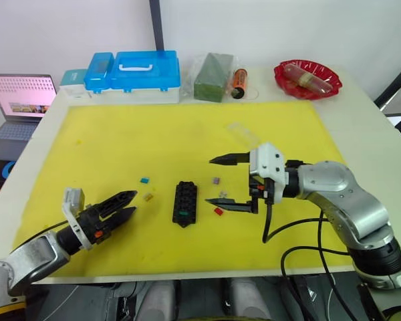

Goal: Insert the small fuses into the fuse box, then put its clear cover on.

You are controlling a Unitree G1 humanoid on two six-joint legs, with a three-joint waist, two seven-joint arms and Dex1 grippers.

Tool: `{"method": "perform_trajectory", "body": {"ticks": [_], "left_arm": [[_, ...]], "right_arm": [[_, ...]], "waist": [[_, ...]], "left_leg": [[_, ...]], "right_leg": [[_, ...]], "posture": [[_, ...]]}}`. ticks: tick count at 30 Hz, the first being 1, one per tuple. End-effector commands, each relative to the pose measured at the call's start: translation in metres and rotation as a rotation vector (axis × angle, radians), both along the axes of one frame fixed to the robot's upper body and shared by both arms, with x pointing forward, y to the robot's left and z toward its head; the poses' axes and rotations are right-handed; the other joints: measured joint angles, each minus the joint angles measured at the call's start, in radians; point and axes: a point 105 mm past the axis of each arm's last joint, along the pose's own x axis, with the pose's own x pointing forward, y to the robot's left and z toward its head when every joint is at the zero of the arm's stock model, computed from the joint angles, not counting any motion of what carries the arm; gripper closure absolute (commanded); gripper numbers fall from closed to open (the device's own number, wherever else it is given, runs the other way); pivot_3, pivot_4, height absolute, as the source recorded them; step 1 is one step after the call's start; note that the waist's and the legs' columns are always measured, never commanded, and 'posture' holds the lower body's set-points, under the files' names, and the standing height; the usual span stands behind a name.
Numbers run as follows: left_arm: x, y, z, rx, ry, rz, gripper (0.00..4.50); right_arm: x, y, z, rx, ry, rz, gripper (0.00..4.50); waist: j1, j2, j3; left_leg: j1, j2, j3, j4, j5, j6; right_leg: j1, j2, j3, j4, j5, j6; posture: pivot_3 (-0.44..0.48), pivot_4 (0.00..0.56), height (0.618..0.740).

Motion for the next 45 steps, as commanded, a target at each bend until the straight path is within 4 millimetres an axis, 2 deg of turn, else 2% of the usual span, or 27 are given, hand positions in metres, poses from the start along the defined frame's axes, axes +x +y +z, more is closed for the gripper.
{"method": "perform_trajectory", "body": {"ticks": [1, 7, 11, 14, 23, 32, 41, 45], "left_arm": [[0.003, -0.008, 0.004, -0.009, -0.011, -0.031, 0.00], [0.009, -0.009, 0.000, 0.010, 0.022, -0.033, 0.00], [0.024, -0.008, 0.001, 0.032, 0.042, -0.007, 0.00], [0.028, -0.009, -0.001, 0.040, 0.060, -0.014, 0.00], [0.025, -0.012, -0.013, 0.074, 0.123, -0.032, 0.00], [0.021, -0.026, -0.016, 0.072, 0.127, -0.057, 0.00], [0.022, -0.030, -0.020, 0.072, 0.144, -0.069, 0.00], [0.025, -0.044, -0.019, 0.059, 0.137, -0.110, 0.00]], "right_arm": [[-0.005, 0.006, 0.010, 0.021, -0.049, 0.029, 0.05], [-0.006, 0.007, 0.009, 0.022, -0.049, 0.031, 0.05], [-0.006, 0.007, 0.010, 0.025, -0.051, 0.026, 0.05], [-0.007, 0.008, 0.011, 0.027, -0.053, 0.026, 0.05], [-0.009, 0.010, 0.016, 0.032, -0.060, 0.033, 0.05], [-0.009, 0.010, 0.014, 0.037, -0.058, 0.019, 0.05], [-0.008, 0.007, 0.012, 0.034, -0.055, 0.004, 0.05], [-0.007, 0.007, 0.012, 0.037, -0.054, -0.001, 0.05]], "waist": [[0.003, 0.000, 0.000], [0.001, 0.000, 0.000], [0.005, 0.000, 0.000], [0.005, 0.000, 0.000], [0.001, 0.000, 0.000], [0.003, 0.000, 0.000], [0.017, 0.000, 0.000], [0.025, 0.000, 0.000]], "left_leg": [[0.000, 0.000, 0.000, 0.000, 0.000, 0.000], [0.000, -0.001, 0.000, 0.000, 0.000, 0.000], [0.000, -0.001, -0.001, 0.001, 0.000, 0.000], [0.001, -0.002, -0.001, 0.001, 0.001, 0.000], [0.001, -0.003, -0.001, 0.000, 0.001, 0.000], [0.001, -0.002, -0.001, 0.000, 0.000, -0.001], [0.001, -0.003, -0.001, 0.000, 0.000, -0.001], [0.000, -0.003, -0.001, 0.000, 0.000, -0.001]], "right_leg": [[0.000, 0.000, 0.000, 0.000, 0.000, 0.000], [0.001, 0.000, 0.000, 0.000, 0.000, 0.000], [0.001, 0.000, -0.001, 0.000, 0.000, 0.000], [0.001, 0.000, -0.001, 0.000, 0.000, 0.000], [0.001, 0.000, -0.001, 0.000, 0.000, 0.000], [0.001, -0.001, -0.001, 0.000, 0.000, 0.000], [0.001, -0.002, 0.000, -0.001, 0.000, 0.000], [0.002, -0.002, -0.001, -0.001, 0.000, 0.000]], "posture": [[0.000, 0.150, 0.740], [0.000, 0.150, 0.740], [0.000, 0.150, 0.740], [0.000, 0.150, 0.740], [0.000, 0.150, 0.740], [0.000, 0.150, 0.740], [0.000, 0.150, 0.740], [0.000, 0.150, 0.740]]}}
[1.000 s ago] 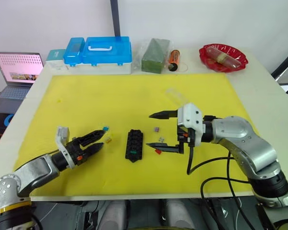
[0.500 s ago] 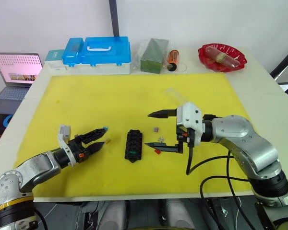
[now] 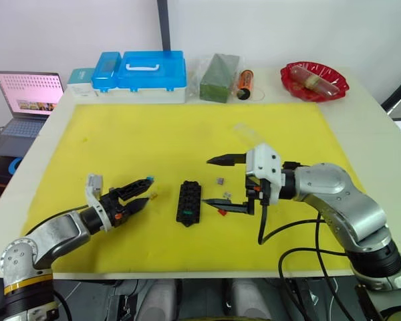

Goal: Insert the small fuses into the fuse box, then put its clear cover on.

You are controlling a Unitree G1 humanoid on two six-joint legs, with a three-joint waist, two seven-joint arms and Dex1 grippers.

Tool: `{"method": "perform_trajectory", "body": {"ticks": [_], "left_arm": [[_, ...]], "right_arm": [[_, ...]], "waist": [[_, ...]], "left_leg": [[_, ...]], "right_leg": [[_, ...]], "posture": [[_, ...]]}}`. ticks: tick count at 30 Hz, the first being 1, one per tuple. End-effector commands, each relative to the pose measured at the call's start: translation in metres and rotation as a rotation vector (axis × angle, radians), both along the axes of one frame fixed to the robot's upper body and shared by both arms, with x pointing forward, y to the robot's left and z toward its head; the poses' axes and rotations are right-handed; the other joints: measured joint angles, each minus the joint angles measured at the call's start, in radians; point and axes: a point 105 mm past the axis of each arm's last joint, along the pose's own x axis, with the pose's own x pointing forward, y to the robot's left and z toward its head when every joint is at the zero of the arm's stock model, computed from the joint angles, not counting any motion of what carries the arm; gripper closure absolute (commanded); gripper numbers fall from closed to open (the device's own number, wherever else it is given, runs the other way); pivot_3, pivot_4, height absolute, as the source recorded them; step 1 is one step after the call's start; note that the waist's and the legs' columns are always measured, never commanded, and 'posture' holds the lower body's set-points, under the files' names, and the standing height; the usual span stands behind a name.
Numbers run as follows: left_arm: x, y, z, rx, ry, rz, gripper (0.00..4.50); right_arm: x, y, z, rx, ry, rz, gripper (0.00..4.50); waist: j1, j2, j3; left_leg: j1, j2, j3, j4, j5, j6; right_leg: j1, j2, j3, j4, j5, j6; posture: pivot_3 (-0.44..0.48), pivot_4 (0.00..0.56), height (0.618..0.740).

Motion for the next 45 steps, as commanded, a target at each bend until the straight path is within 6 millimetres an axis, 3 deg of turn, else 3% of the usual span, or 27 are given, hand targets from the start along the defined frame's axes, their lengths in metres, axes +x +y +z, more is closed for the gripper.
{"method": "perform_trajectory", "body": {"ticks": [1, 11, 19, 22, 26, 33, 37, 40, 45], "left_arm": [[-0.006, -0.018, -0.015, 0.013, 0.064, -0.069, 0.00], [0.000, -0.026, -0.018, 0.001, 0.085, -0.074, 0.00], [-0.008, -0.028, -0.022, 0.019, 0.096, -0.102, 0.00], [-0.011, -0.018, -0.033, 0.064, 0.156, -0.059, 0.57], [-0.016, -0.008, -0.047, 0.122, 0.230, -0.023, 2.08], [-0.020, -0.001, -0.052, 0.152, 0.254, -0.011, 4.47], [-0.021, 0.002, -0.048, 0.158, 0.235, -0.001, 4.49], [-0.011, -0.008, -0.020, 0.114, 0.091, -0.019, 4.49], [-0.014, -0.017, 0.036, 0.136, -0.171, -0.277, 4.49]], "right_arm": [[-0.006, 0.002, 0.012, 0.022, -0.057, 0.016, 0.05], [-0.006, 0.003, 0.011, 0.019, -0.059, 0.013, 0.05], [-0.006, 0.001, 0.010, 0.016, -0.058, 0.006, 0.05], [-0.006, 0.001, 0.010, 0.015, -0.059, 0.003, 0.00], [-0.005, 0.001, 0.009, 0.016, -0.059, 0.001, 0.00], [-0.004, 0.000, 0.008, 0.013, -0.059, -0.003, 0.00], [-0.003, -0.001, 0.009, 0.014, -0.062, -0.004, 0.00], [-0.003, -0.002, 0.009, 0.014, -0.064, -0.005, 0.00], [-0.003, -0.001, 0.011, 0.019, -0.064, -0.001, 0.00]], "waist": [[0.003, 0.000, 0.000], [0.004, 0.000, 0.000], [0.003, 0.000, 0.000], [-0.001, 0.000, 0.000], [-0.004, 0.001, 0.000], [-0.011, 0.002, -0.001], [-0.019, 0.002, -0.001], [-0.024, 0.001, -0.001], [-0.014, -0.005, 0.003]], "left_leg": [[0.000, 0.000, 0.000, 0.000, 0.000, 0.000], [0.000, -0.004, -0.001, 0.001, 0.000, 0.000], [0.000, -0.007, -0.001, 0.001, 0.000, 0.000], [0.000, -0.008, -0.001, 0.000, 0.000, 0.000], [0.000, -0.010, -0.001, -0.002, 0.000, 0.000], [0.000, -0.010, -0.001, -0.004, 0.000, 0.000], [0.000, -0.010, -0.001, -0.004, 0.000, 0.000], [0.000, -0.008, -0.001, -0.004, 0.000, 0.000], [-0.002, -0.011, -0.003, -0.002, 0.000, 0.000]], "right_leg": [[0.000, 0.000, 0.000, 0.000, 0.000, 0.000], [0.002, -0.004, 0.000, -0.001, 0.000, 0.000], [0.002, -0.007, 0.000, -0.001, -0.001, 0.001], [0.002, -0.008, 0.000, -0.002, -0.001, 0.002], [0.001, -0.009, 0.000, -0.002, -0.002, 0.004], [0.000, -0.009, 0.000, -0.002, -0.003, 0.005], [0.000, -0.009, 0.000, -0.002, -0.003, 0.005], [0.000, -0.009, 0.000, -0.002, -0.003, 0.005], [-0.001, -0.008, -0.003, -0.001, -0.003, 0.005]], "posture": [[0.000, 0.150, 0.740], [0.000, 0.150, 0.740], [0.000, 0.150, 0.740], [0.000, 0.150, 0.740], [0.000, 0.150, 0.740], [0.000, 0.150, 0.740], [0.000, 0.150, 0.740], [0.000, 0.150, 0.740], [0.000, 0.150, 0.740]]}}
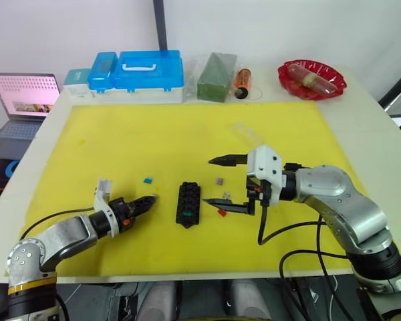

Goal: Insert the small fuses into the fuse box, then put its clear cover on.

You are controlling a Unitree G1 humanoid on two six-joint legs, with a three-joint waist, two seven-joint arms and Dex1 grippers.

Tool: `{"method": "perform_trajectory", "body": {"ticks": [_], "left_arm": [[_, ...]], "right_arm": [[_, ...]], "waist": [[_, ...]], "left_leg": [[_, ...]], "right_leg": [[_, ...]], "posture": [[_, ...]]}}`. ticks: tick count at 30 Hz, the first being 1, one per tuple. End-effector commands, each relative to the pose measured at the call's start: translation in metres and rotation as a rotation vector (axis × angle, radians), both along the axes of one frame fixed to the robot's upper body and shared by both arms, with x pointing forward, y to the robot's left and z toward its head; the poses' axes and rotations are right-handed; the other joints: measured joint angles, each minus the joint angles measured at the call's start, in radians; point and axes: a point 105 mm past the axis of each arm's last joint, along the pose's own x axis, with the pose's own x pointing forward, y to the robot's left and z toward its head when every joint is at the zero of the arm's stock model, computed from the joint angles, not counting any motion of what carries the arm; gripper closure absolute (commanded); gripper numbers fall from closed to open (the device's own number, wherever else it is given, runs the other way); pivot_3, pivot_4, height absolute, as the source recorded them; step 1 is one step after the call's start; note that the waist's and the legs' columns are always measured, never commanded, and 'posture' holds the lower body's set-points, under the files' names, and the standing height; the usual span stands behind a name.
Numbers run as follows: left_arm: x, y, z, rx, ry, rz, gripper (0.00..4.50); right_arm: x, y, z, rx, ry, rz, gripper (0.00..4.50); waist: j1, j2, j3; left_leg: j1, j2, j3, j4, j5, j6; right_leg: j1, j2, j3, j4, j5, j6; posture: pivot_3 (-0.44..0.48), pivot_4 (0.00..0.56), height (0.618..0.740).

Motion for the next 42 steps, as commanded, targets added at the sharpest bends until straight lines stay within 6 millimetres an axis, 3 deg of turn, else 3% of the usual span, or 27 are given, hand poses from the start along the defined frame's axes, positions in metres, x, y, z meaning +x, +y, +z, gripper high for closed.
{"method": "perform_trajectory", "body": {"ticks": [1, 8, 10, 15, 18, 25, 29, 34, 42], "left_arm": [[-0.011, -0.004, 0.039, 0.035, -0.156, -0.225, 4.49], [-0.029, 0.002, 0.081, 0.345, -0.282, -0.621, 4.49], [-0.026, 0.006, 0.082, 0.428, -0.373, -0.728, 4.49], [-0.025, 0.033, 0.072, 0.695, -0.553, -1.215, 4.49], [-0.010, 0.039, 0.066, 0.890, -0.677, -1.405, 4.49], [0.013, 0.021, 0.074, 1.101, -0.946, -1.774, 4.49], [0.018, 0.013, 0.075, 1.156, -1.024, -1.970, 4.49], [0.040, 0.003, 0.073, 1.269, -1.131, -2.194, 4.49], [0.052, -0.015, 0.066, 1.297, -1.255, -2.372, 4.49]], "right_arm": [[-0.003, 0.001, 0.013, 0.017, -0.055, 0.017, 0.00], [-0.002, 0.001, 0.018, 0.010, -0.046, 0.052, 0.00], [-0.002, 0.000, 0.018, -0.001, -0.046, 0.068, 0.00], [-0.002, 0.000, 0.014, -0.020, -0.037, 0.091, 0.00], [-0.001, -0.001, 0.011, -0.029, -0.030, 0.094, 0.00], [-0.004, -0.003, 0.006, -0.042, -0.019, 0.096, 0.00], [-0.006, -0.002, 0.005, -0.050, -0.013, 0.106, 0.00], [-0.010, -0.001, 0.004, -0.066, -0.007, 0.131, 0.00], [-0.011, -0.001, 0.008, -0.080, -0.006, 0.137, 0.00]], "waist": [[0.001, -0.003, 0.002], [-0.011, -0.004, 0.006], [-0.013, -0.002, 0.006], [-0.011, -0.002, 0.007], [-0.009, -0.002, 0.007], [-0.009, -0.007, 0.011], [-0.012, -0.008, 0.011], [-0.008, -0.008, 0.011], [-0.014, -0.008, 0.011]], "left_leg": [[0.000, 0.000, 0.000, 0.000, 0.000, 0.000], [-0.006, -0.001, 0.000, -0.001, 0.000, 0.000], [-0.014, -0.002, 0.002, -0.001, 0.001, 0.000], [-0.015, 0.000, 0.006, -0.008, 0.002, -0.002], [-0.015, 0.002, 0.006, -0.009, 0.002, -0.003], [-0.021, 0.002, 0.004, 0.001, -0.001, 0.003], [-0.021, 0.002, 0.004, 0.003, -0.001, 0.003], [-0.020, 0.007, 0.003, 0.004, -0.001, 0.003], [-0.018, 0.010, 0.004, 0.006, -0.001, 0.003]], "right_leg": [[0.000, 0.000, 0.000, 0.000, 0.000, 0.000], [-0.006, 0.000, -0.001, -0.001, 0.000, 0.000], [-0.014, 0.001, 0.000, 0.000, 0.000, 0.000], [-0.019, 0.004, 0.001, 0.000, 0.000, -0.001], [-0.019, 0.006, 0.001, -0.001, 0.000, -0.001], [-0.019, 0.006, 0.000, 0.000, 0.001, 0.003], [-0.019, 0.006, 0.001, 0.001, 0.002, 0.007], [-0.019, 0.011, 0.000, 0.004, 0.003, 0.007], [-0.018, 0.015, 0.001, 0.006, 0.003, 0.006]], "posture": [[0.000, 0.150, 0.740], [0.000, 0.150, 0.740], [0.000, 0.150, 0.740], [0.000, 0.150, 0.740], [0.000, 0.150, 0.740], [0.000, 0.150, 0.740], [0.000, 0.150, 0.740], [0.000, 0.150, 0.740], [0.000, 0.150, 0.740]]}}
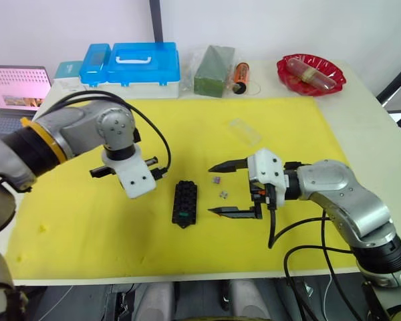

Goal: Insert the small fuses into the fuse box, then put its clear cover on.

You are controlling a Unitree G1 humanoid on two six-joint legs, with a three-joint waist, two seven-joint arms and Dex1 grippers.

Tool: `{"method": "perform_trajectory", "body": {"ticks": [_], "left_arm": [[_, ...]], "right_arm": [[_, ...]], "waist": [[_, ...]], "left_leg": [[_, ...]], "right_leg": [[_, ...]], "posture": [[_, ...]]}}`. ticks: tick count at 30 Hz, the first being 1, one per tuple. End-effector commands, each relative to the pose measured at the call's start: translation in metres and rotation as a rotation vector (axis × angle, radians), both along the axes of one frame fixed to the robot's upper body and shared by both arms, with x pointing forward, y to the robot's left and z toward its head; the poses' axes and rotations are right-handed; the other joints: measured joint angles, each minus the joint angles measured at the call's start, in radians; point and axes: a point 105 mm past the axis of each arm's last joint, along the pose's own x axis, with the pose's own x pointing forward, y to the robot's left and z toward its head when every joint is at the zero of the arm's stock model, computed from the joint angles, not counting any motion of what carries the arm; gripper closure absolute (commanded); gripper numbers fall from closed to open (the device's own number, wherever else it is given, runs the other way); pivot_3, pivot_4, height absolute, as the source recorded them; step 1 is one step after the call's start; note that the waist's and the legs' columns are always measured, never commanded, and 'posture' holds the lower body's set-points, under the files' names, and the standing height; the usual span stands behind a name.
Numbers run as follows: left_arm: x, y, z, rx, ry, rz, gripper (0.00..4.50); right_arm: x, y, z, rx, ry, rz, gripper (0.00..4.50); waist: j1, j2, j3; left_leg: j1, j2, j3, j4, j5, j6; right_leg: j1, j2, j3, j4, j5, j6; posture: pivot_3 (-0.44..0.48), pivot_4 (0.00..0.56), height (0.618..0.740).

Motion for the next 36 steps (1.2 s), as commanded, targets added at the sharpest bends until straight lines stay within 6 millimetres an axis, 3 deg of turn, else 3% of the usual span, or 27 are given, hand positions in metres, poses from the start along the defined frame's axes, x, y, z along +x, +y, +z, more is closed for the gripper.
{"method": "perform_trajectory", "body": {"ticks": [1, 6, 14, 22, 28, 36], "left_arm": [[0.002, -0.004, 0.004, 0.017, -0.036, -0.057, 4.49], [0.011, -0.007, -0.008, 0.072, -0.080, -0.144, 4.49], [0.017, -0.019, -0.009, 0.065, -0.132, -0.242, 4.49], [0.016, -0.024, -0.010, 0.028, -0.135, -0.257, 1.98], [0.023, -0.039, 0.012, -0.055, -0.203, -0.245, 0.02], [0.023, -0.034, 0.038, -0.203, -0.187, -0.005, 0.02]], "right_arm": [[-0.006, 0.003, 0.013, 0.008, -0.047, 0.032, 0.00], [-0.007, 0.003, 0.012, 0.001, -0.042, 0.032, 0.00], [-0.008, 0.002, 0.010, -0.004, -0.036, 0.030, 0.00], [-0.007, 0.001, 0.009, -0.005, -0.036, 0.026, 0.00], [-0.007, 0.004, 0.008, -0.002, -0.035, 0.037, 0.00], [-0.005, 0.006, 0.008, 0.005, -0.035, 0.037, 0.00]], "waist": [[0.001, 0.000, 0.000], [0.004, 0.000, 0.000], [0.005, 0.000, 0.000], [0.004, 0.000, 0.000], [0.006, 0.000, 0.000], [-0.001, 0.000, 0.000]], "left_leg": [[0.000, 0.000, 0.000, 0.000, 0.000, 0.000], [0.001, 0.000, 0.000, 0.001, 0.000, 0.000], [0.001, 0.000, 0.000, 0.006, 0.000, 0.000], [0.001, 0.000, 0.000, 0.010, 0.000, 0.000], [0.001, 0.000, 0.000, 0.011, 0.000, 0.001], [0.002, 0.001, 0.000, 0.011, -0.001, 0.002]], "right_leg": [[0.000, 0.000, 0.000, 0.001, 0.000, 0.000], [0.001, 0.000, 0.000, 0.002, 0.000, 0.000], [0.001, 0.000, 0.000, 0.007, 0.000, -0.001], [0.001, 0.000, 0.000, 0.011, 0.000, -0.001], [0.001, 0.000, 0.000, 0.011, 0.000, -0.001], [0.001, 0.001, 0.000, 0.013, 0.000, -0.001]], "posture": [[0.000, 0.150, 0.740], [0.000, 0.150, 0.740], [0.000, 0.150, 0.740], [0.000, 0.150, 0.740], [0.000, 0.150, 0.740], [0.000, 0.150, 0.740]]}}
